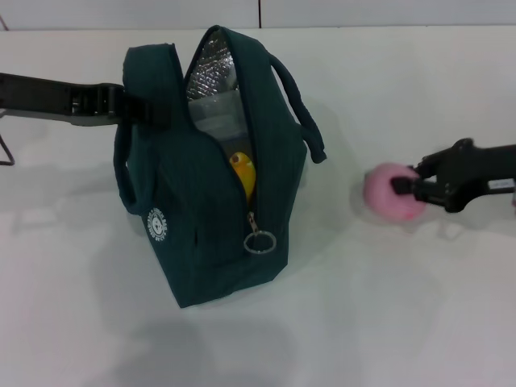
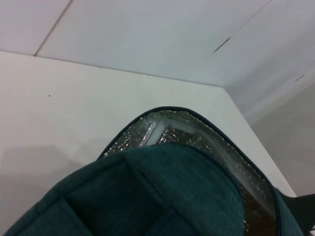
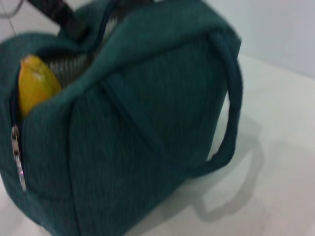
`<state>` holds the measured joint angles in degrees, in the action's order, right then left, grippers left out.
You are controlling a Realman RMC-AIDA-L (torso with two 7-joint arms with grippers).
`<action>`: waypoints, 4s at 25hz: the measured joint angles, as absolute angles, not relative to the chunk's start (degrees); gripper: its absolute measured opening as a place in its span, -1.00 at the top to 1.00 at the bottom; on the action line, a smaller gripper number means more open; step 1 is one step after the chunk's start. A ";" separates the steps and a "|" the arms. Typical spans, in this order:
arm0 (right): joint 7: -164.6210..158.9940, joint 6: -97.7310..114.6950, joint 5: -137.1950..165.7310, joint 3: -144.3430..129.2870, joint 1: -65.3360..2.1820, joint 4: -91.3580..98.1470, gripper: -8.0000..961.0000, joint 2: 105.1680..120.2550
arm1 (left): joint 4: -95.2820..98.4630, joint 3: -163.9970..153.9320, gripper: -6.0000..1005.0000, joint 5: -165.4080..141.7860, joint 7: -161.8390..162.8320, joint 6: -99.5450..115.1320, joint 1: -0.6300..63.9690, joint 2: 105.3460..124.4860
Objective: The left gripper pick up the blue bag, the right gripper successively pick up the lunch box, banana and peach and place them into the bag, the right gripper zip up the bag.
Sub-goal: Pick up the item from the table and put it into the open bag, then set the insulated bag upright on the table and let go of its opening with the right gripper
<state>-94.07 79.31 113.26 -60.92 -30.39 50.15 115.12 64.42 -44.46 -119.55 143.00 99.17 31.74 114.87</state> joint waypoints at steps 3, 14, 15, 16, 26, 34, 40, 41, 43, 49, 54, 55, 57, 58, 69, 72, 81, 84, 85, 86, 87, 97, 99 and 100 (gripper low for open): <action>-93.90 83.07 111.92 -56.11 -29.65 51.91 0.68 115.14 | 64.43 -44.42 0.92 -119.54 143.00 99.19 31.73 114.87; -90.57 93.97 90.37 -47.72 -31.26 55.19 0.84 114.94 | 64.42 -44.45 0.92 -119.52 143.00 99.31 32.01 115.03; -90.34 93.68 89.55 -47.75 -32.46 54.86 0.85 115.05 | 64.43 -44.44 0.92 -119.53 143.00 99.31 32.05 115.05; -90.15 93.34 89.12 -47.87 -33.96 54.34 0.86 115.20 | 64.42 -44.46 0.92 -119.53 143.00 99.32 32.10 115.08; -85.20 84.36 88.41 -54.43 -48.09 40.17 0.91 115.63 | 64.42 -44.53 0.92 -119.01 143.00 99.27 32.25 115.33; -83.58 72.10 84.54 -68.60 -52.97 32.20 0.89 116.16 | 64.37 -44.48 0.92 -118.88 142.34 99.14 32.21 115.78; -83.86 67.88 81.55 -75.25 -53.01 31.94 0.87 116.19 | 64.18 -44.47 0.92 -118.89 141.72 98.57 32.07 115.95; -83.95 67.72 81.42 -75.56 -52.99 31.94 0.87 116.19 | 64.12 -44.47 0.92 -118.89 141.63 98.52 32.05 115.95; -84.03 67.63 81.00 -76.28 -52.85 31.93 0.86 116.19 | 64.07 -44.47 0.92 -118.89 141.59 98.47 32.01 115.92; -84.16 68.34 80.14 -77.90 -52.48 32.13 0.84 116.19 | 62.96 -44.47 0.92 -118.99 141.58 97.84 32.03 115.55; -84.19 69.25 79.54 -77.86 -51.85 32.57 0.51 116.10 | 62.73 -44.47 0.92 -119.03 141.53 97.73 32.05 115.46; -84.20 69.44 79.40 -77.77 -51.82 32.58 0.42 116.06 | 62.73 -44.47 0.92 -119.04 141.53 97.73 32.04 115.45; -84.42 70.17 79.24 -77.47 -51.70 32.71 0.26 115.90 | 62.73 -44.41 0.92 -119.05 141.51 97.68 31.97 115.39; -84.58 70.35 79.21 -77.42 -51.59 32.85 0.18 115.83 | 62.73 -44.30 0.92 -119.05 141.51 97.65 31.94 115.36; -86.04 70.49 79.27 -76.43 -46.12 38.92 -0.30 115.41 | 62.75 -43.76 0.92 -119.29 141.41 97.52 31.90 115.28; -86.26 70.16 79.66 -73.18 -43.25 41.33 -0.36 115.31 | 62.76 -43.76 0.92 -119.30 141.41 97.52 31.81 115.21; -86.29 65.39 82.13 -67.86 -39.59 37.28 -0.35 111.75 | 62.76 -43.77 0.92 -119.30 141.42 97.57 31.63 115.22; -86.22 63.50 85.07 -67.85 -39.86 36.32 -0.35 112.48 | 62.76 -43.77 0.92 -119.30 141.41 97.59 31.65 115.22; -86.23 62.82 86.21 -67.91 -40.12 36.31 -0.35 113.07 | 62.76 -43.77 0.92 -119.29 141.41 97.59 31.71 115.23; -86.21 62.21 87.34 -67.99 -40.43 36.36 -0.35 113.77 | 62.76 -43.77 0.92 -119.29 141.41 97.58 31.75 115.23; -86.19 61.70 88.44 -68.09 -40.83 36.51 -0.35 114.42 | 62.76 -43.77 0.92 -119.29 141.41 97.57 31.79 115.23; -86.28 59.27 90.58 -71.13 -45.15 35.24 -0.34 115.80 | 62.76 -44.00 0.92 -119.26 141.42 97.55 31.99 115.61; -86.34 59.05 90.45 -71.37 -45.91 34.80 -0.34 115.73 | 62.76 -44.04 0.92 -119.26 141.42 97.55 31.94 115.67; -86.35 58.91 90.40 -71.40 -46.62 34.23 -0.33 115.71 | 62.76 -44.04 0.92 -119.26 141.42 97.55 31.89 115.69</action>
<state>-86.35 58.91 90.40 -71.40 -46.62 34.23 115.71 62.76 -44.04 -119.26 141.42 97.55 31.89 115.69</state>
